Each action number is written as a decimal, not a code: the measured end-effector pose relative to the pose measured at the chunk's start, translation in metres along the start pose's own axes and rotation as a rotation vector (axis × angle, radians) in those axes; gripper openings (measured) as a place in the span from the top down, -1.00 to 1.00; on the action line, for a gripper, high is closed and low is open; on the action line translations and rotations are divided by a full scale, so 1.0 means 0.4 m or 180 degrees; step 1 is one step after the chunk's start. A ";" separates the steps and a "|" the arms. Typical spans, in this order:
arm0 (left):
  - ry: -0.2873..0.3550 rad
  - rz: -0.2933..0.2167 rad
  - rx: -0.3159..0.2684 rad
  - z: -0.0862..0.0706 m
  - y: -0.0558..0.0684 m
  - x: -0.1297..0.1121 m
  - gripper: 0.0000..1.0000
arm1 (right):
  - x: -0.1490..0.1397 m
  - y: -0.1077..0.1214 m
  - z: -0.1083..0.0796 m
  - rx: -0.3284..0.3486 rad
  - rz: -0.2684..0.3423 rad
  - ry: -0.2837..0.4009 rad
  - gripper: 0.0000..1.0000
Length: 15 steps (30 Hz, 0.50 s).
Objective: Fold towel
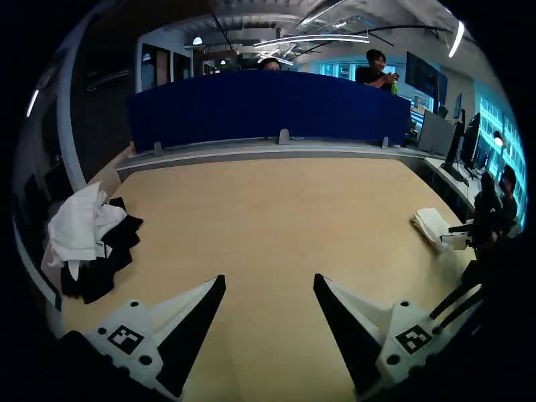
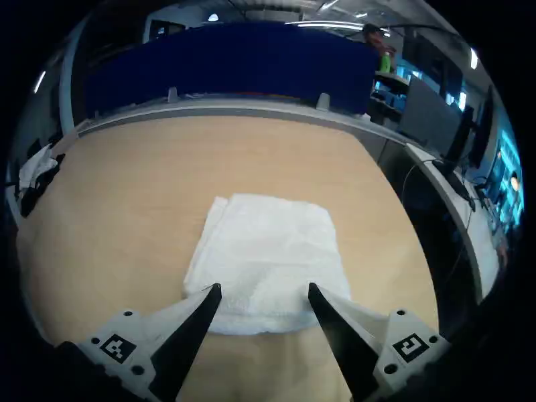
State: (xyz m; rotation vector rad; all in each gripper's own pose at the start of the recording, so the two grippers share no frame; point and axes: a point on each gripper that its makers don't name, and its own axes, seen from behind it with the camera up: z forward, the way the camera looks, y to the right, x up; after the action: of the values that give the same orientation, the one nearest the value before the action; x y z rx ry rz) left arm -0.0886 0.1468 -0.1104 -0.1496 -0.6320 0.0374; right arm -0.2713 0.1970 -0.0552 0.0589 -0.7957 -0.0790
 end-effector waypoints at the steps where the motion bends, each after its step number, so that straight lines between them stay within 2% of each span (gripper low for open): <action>1: -0.0001 0.0002 -0.0001 0.000 0.000 0.000 -0.96 | -0.008 0.000 0.003 0.0000 0.0005 -0.0017 -1.00; 6: 0.0000 0.0007 -0.0002 0.001 -0.001 0.000 -0.96 | -0.028 -0.002 0.014 0.0007 0.0022 -0.0057 -1.00; 9: -0.0001 0.0001 -0.0003 0.003 -0.003 0.002 -0.96 | -0.004 -0.001 0.006 0.0018 0.0028 -0.0012 -1.00; 15: 0.0008 -0.0004 -0.0003 0.006 -0.003 0.008 -0.96 | 0.116 0.024 -0.023 -0.0011 0.0097 0.0291 -1.00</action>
State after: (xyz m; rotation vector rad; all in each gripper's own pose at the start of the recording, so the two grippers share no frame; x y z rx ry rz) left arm -0.0873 0.1462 -0.1065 -0.1503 -0.6295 0.0356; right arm -0.2321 0.2025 -0.0278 0.0468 -0.7049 -0.0484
